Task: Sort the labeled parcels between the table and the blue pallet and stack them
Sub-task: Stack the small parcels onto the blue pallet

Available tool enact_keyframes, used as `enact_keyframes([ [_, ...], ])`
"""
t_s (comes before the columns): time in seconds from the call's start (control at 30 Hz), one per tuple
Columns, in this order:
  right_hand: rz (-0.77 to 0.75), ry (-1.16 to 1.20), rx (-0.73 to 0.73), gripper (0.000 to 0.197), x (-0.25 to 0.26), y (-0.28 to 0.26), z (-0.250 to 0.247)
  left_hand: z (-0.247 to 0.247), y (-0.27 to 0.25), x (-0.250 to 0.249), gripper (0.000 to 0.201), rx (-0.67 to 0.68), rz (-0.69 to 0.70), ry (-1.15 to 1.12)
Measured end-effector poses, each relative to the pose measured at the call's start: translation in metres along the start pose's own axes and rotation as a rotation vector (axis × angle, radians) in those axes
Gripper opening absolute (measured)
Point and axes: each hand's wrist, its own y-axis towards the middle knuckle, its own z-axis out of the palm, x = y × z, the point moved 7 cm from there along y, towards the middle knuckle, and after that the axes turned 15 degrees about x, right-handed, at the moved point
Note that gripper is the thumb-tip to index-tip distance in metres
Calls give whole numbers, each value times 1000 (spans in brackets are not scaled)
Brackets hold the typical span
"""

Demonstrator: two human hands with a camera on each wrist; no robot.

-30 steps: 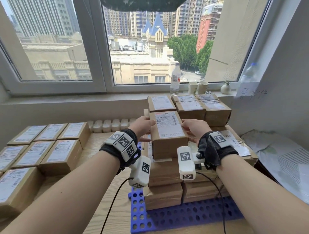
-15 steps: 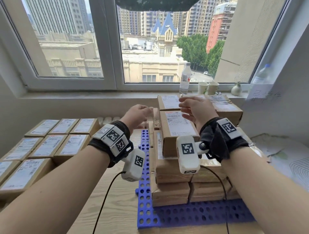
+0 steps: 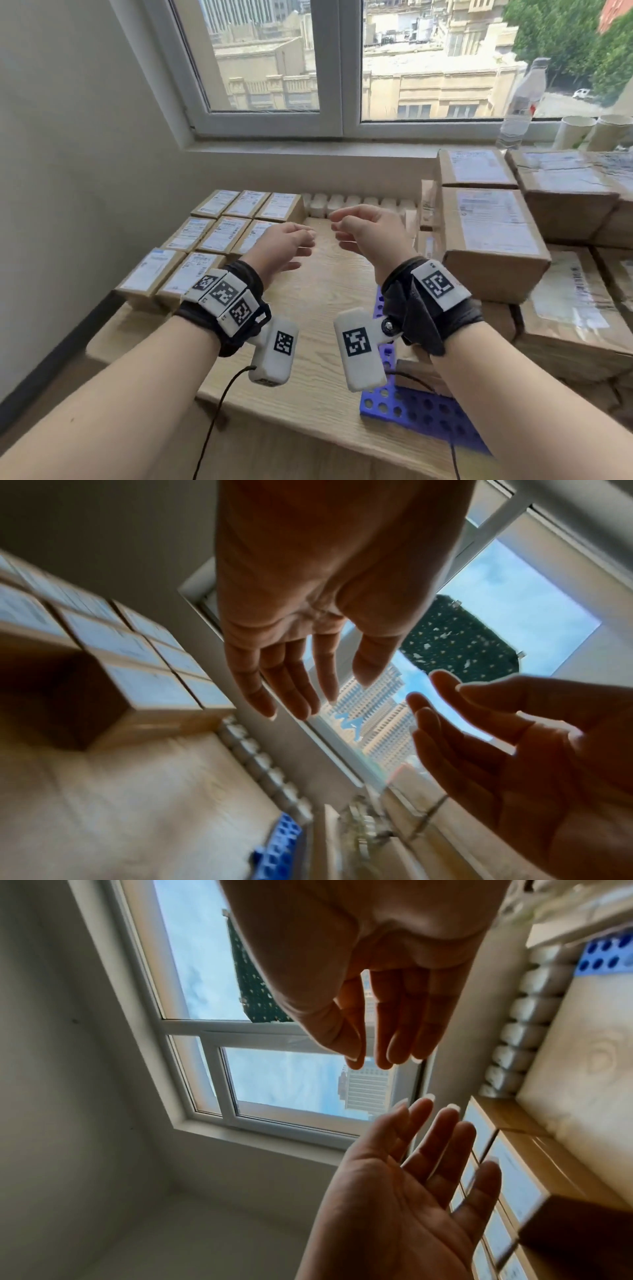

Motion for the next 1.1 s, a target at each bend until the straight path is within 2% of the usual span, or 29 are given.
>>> enact_keyframes([
  [0.13, 72, 30, 51, 24, -31, 13, 30, -32, -17, 39, 22, -67, -75, 5],
  [0.37, 230, 58, 7, 22, -82, 35, 62, -92, -17, 90, 13, -95, -122, -32],
  [0.57, 312, 11, -114, 22, -116, 76, 99, -163, 9, 134, 13, -52, -134, -61],
  [0.87, 446, 58, -230, 22, -161, 158, 211, -305, 54, 194, 20, -27, -174, -125],
  [1.1, 597, -7, -290, 20, -185, 174, 242, -345, 85, 216, 16, -25, -188, -134],
])
